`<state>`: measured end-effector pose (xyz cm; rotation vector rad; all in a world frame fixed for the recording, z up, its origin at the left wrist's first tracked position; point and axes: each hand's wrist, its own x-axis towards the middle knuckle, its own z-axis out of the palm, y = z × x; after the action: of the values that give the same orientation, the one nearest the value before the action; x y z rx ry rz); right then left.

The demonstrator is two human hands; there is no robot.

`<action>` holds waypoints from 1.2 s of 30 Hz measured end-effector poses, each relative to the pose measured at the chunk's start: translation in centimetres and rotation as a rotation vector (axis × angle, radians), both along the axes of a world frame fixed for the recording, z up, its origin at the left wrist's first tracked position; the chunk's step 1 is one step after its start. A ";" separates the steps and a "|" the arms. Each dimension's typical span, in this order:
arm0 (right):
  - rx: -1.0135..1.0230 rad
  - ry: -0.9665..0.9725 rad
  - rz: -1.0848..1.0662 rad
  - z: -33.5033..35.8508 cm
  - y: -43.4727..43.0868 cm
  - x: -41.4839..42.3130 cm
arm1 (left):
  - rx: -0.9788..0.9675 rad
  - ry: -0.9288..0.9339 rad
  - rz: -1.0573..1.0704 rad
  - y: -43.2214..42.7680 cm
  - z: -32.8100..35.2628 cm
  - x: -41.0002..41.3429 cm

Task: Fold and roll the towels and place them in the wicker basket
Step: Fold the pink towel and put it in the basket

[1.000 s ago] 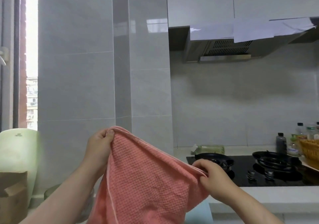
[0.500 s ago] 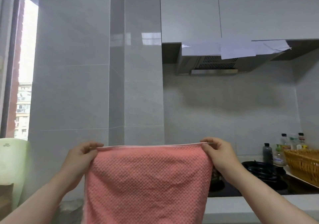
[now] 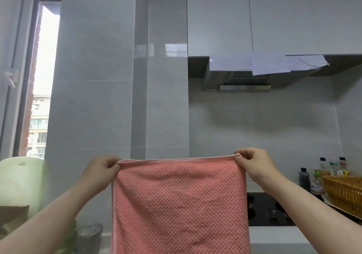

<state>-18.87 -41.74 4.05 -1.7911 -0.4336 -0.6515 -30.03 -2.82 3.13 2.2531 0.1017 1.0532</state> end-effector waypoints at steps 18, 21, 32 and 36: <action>0.279 0.019 0.162 -2.1 2.7 3.7 | -0.606 -0.163 -0.304 1.1 -1.8 5.1; 0.332 0.073 0.297 -3.4 1.8 1.7 | -0.604 -0.165 -0.342 1.2 -3.7 2.8; 0.099 0.404 0.470 -12.8 -2.2 -5.1 | -0.555 0.208 -0.356 1.4 -14.4 -7.0; 0.043 0.461 0.460 -13.8 -2.8 -5.9 | -0.483 0.269 -0.305 1.3 -15.2 -8.1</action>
<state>-24.79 -44.56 -9.79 -1.6556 -0.4844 0.0740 -38.16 -1.52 -12.10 1.8781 0.1081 0.4954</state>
